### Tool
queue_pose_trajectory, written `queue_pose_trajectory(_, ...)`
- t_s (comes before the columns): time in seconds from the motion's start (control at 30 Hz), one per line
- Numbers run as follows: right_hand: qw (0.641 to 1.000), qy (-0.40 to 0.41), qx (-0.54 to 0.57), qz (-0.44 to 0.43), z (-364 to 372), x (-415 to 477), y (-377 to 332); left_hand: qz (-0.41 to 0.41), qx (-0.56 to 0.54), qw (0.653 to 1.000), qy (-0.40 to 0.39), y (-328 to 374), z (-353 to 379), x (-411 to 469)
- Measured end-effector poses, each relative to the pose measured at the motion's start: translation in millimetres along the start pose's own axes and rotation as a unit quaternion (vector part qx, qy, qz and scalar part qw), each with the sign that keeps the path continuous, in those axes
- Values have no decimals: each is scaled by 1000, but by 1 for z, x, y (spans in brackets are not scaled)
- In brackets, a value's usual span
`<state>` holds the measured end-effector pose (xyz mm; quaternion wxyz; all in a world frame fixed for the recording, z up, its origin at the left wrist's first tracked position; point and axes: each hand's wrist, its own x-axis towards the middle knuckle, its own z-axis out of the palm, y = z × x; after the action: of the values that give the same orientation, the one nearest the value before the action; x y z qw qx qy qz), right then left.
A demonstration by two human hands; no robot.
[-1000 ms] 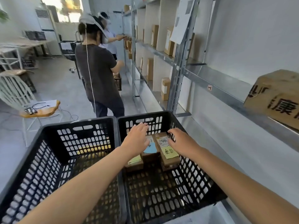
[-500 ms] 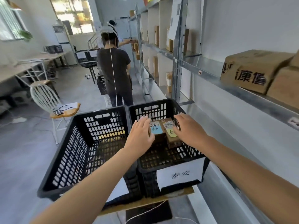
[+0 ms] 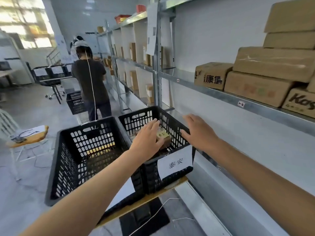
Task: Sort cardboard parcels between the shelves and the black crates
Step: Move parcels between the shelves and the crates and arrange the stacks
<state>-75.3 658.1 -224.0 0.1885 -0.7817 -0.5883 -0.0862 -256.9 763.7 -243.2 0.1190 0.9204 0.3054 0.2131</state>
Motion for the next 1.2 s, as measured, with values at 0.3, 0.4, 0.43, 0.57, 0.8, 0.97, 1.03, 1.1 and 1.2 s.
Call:
queue_pose_trajectory(0.3, 991, 64, -53, 105, -80, -145, -12, 96, -69, 991, -58, 66, -12, -59)
queue_pose_trajectory(0.4, 983, 56, -90, 150, -112, -198, -8, 153, -102, 981, -63, 115, -17, -72)
queue_pose_trajectory(0.43, 980, 56, -99, 164, -122, -213, -7, 174, -114, 976, -60, 132, -19, -76)
queue_pose_trajectory(0.57, 964, 73, -130, 220, -164, -266, -5, 236, -150, 959, -48, 197, -25, -92)
queue_pose_trajectory(0.8, 938, 106, -158, 289, -242, -346, 6, 299, -187, 934, -57, 303, -20, -126)
queue_pose_trajectory(0.97, 920, 149, -174, 319, -302, -418, 24, 364, -230, 901, -53, 400, -17, -150)
queue_pose_trajectory(1.03, 908, 161, -179, 343, -325, -454, 35, 388, -252, 884, -59, 442, -12, -167)
queue_pose_trajectory(1.1, 895, 167, -186, 368, -344, -491, 46, 398, -270, 873, -78, 483, -2, -187)
queue_pose_trajectory(1.2, 879, 171, -203, 395, -371, -544, 62, 414, -283, 857, -113, 540, 16, -218)
